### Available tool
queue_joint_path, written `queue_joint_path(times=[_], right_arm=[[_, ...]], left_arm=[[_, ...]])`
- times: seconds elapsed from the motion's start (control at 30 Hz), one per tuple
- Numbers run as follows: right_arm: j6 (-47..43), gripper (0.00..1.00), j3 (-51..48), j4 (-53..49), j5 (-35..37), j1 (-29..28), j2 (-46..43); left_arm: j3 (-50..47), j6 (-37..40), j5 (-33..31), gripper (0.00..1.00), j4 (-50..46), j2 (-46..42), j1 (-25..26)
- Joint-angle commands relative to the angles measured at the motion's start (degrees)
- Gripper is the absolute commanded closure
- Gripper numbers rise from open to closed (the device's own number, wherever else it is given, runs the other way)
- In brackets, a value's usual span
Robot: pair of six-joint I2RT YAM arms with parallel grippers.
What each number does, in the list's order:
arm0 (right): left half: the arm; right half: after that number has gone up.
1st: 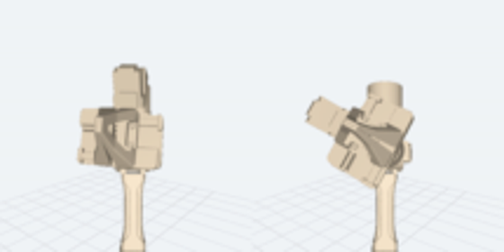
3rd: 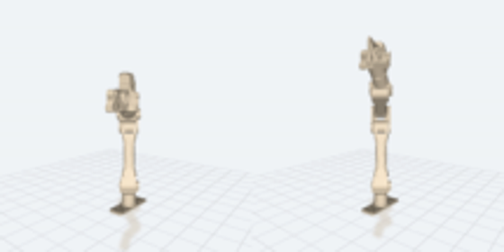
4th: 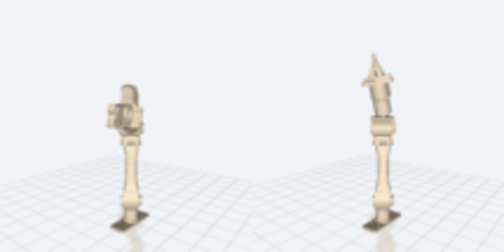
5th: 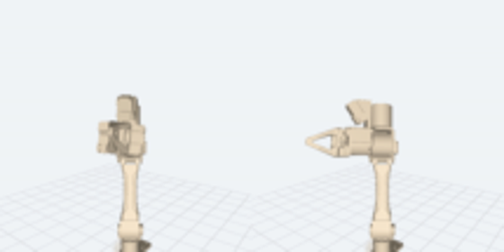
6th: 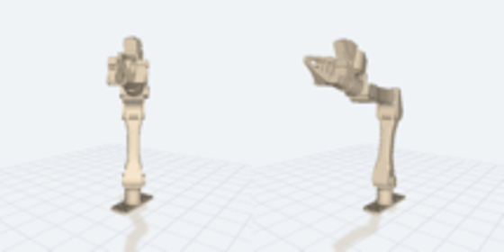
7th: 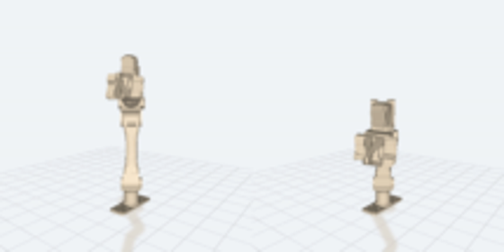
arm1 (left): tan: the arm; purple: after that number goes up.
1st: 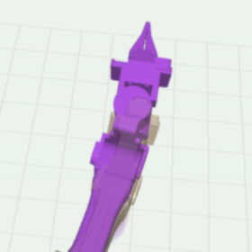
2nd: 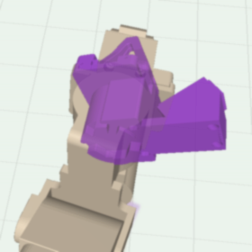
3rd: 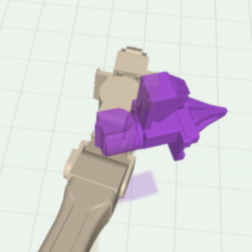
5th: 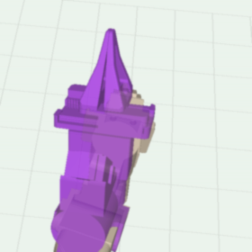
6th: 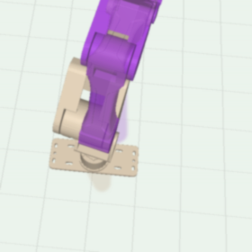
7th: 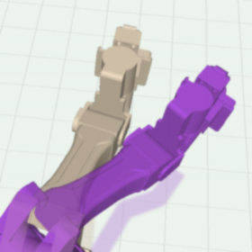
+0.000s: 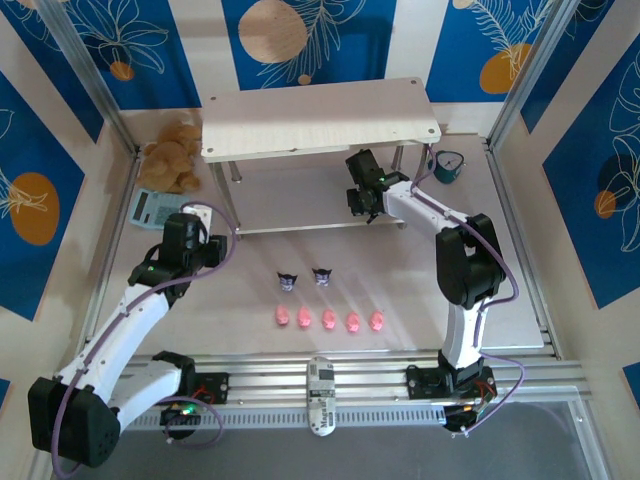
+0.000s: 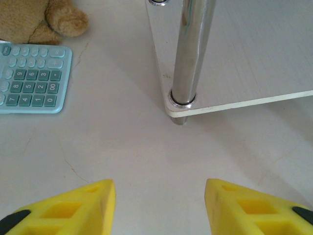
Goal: Place and organize the plastic toys onto the shelf
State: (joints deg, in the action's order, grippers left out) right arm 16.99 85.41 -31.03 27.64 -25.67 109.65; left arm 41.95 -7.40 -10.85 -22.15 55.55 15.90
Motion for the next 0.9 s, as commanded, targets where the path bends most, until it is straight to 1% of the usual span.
queue_joint_path(times=[0.0, 0.17, 0.33, 0.53, 0.63, 0.87], right_arm=[[0.8, 0.79, 1.2, -0.7, -1.4, 1.2, 1.7], [0.9, 0.73, 1.7, -0.5, -1.5, 1.5, 2.3], [0.6, 0.66, 2.8, -0.5, -1.6, 1.6, 3.3], [0.7, 0.64, 3.6, -0.2, -1.4, 1.8, 3.8], [0.6, 0.61, 4.4, -0.5, -1.3, 1.8, 4.5], [0.7, 0.59, 5.6, -0.7, -1.2, 1.9, 5.7]], left_arm=[[1.8, 0.4, -0.9, 0.48, -1.4, -0.7, 0.5], [1.7, 0.4, -0.9, 0.48, -1.7, -0.9, 0.5], [1.8, 0.4, -1.0, 0.48, -1.8, -1.1, 0.5], [1.7, 0.5, -1.4, 0.48, -2.2, -1.6, 0.5], [1.6, 0.5, -1.4, 0.48, -2.3, -1.8, 0.5], [1.5, 0.6, -1.5, 0.48, -2.4, -2.2, 0.5]])
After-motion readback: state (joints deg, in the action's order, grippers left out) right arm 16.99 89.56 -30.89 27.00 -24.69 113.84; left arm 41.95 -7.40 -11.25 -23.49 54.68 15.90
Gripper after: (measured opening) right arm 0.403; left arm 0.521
